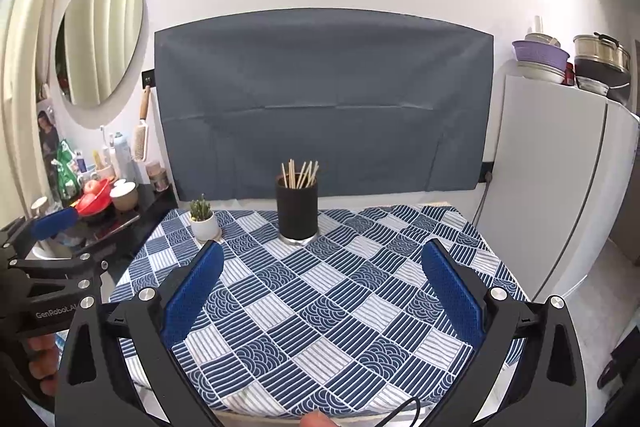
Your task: Organize utensils
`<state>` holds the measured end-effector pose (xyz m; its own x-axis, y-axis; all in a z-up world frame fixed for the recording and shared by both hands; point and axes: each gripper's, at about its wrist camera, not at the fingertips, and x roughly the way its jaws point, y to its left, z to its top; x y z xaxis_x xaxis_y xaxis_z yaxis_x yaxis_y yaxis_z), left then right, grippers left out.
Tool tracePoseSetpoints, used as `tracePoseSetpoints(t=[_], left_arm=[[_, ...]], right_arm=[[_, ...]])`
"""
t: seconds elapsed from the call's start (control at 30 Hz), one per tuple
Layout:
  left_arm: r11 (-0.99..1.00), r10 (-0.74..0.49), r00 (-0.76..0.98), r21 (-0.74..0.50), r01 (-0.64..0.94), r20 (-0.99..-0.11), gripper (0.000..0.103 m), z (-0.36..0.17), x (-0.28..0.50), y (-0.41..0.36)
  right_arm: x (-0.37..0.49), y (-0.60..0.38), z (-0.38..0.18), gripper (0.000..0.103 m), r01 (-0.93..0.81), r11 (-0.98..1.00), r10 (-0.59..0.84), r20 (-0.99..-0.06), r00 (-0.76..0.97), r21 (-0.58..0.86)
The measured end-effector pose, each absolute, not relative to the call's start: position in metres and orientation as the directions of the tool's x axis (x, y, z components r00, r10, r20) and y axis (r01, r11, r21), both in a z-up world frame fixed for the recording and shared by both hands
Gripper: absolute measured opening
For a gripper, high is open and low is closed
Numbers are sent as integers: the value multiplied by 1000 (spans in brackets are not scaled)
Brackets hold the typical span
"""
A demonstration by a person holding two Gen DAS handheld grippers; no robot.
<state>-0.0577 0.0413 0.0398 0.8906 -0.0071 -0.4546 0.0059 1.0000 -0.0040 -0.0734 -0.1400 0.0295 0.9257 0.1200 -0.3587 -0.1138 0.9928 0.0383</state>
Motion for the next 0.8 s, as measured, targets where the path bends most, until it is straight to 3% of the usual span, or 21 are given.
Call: tracePoseSetpoints(t=[0.8], left_arm=[[999,-16,885,-40,-3,-466,97,37,-67,59]], right_arm=[[-78,-134,32,95,-137,990,139,-351,926,32]])
